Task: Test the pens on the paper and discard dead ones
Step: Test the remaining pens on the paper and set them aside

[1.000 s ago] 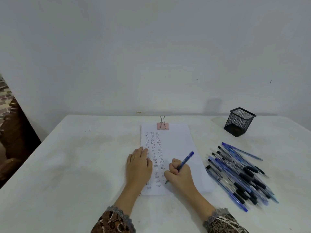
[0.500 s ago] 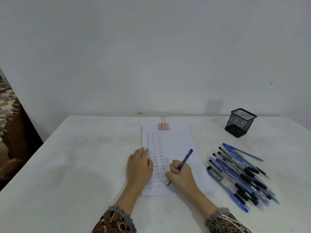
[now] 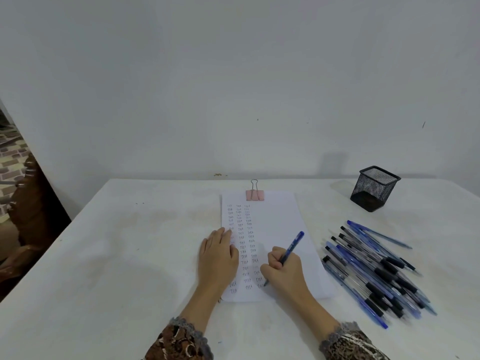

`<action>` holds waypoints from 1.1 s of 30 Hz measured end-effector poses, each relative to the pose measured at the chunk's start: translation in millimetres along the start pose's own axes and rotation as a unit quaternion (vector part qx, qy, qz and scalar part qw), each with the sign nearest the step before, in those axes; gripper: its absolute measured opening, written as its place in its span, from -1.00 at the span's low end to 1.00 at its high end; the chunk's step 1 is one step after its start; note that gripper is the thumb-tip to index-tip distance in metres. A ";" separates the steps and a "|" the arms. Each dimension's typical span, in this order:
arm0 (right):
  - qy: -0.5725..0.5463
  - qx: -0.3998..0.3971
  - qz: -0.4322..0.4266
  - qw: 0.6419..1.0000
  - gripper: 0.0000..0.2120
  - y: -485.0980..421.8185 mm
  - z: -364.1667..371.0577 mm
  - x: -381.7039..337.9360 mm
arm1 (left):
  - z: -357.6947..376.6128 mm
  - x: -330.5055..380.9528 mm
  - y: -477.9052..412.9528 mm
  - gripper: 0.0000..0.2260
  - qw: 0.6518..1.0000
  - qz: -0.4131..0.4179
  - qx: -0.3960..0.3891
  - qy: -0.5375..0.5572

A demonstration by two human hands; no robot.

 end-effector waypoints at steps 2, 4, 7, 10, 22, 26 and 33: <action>0.001 0.003 -0.009 1.000 -0.69 0.1 -0.6 0.8 | -0.2 -0.6 -0.1 -0.60 1.000 0.000 0.001 0.001; 0.016 -0.006 -0.028 0.999 -0.66 -1.0 0.4 -1.1 | -0.1 -0.5 -0.7 -0.59 1.000 0.000 0.001 -0.001; 0.013 -0.011 -0.031 0.999 -0.66 -0.7 0.5 -0.7 | 0.6 0.0 -0.5 -0.59 1.000 -0.001 -0.003 0.000; -0.165 -0.012 0.006 0.986 -0.62 1.8 -5.5 3.3 | 0.7 -0.8 -1.0 -0.60 1.000 0.000 -0.002 -0.004; -0.467 0.064 0.050 0.880 -0.68 -9.4 -9.6 15.4 | 1.2 -0.4 -1.3 -0.60 1.000 0.000 0.004 0.001; -0.530 0.078 0.067 0.842 -0.73 -8.0 -4.2 20.1 | 1.9 -1.1 -0.7 -0.59 1.000 -0.005 0.002 -0.004; -0.464 0.117 0.071 0.875 -0.77 0.1 -6.7 17.6 | 2.1 -0.9 -0.4 -0.59 1.000 -0.006 0.004 0.000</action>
Point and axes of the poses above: each hand's wrist, its own y-axis away from the middle knuckle, its own z-axis out of the palm, x = y × z, the point moved 8 cm from there along -y, towards the middle knuckle, and after that the axes turned 13 degrees about -x, right-handed, at the moved point
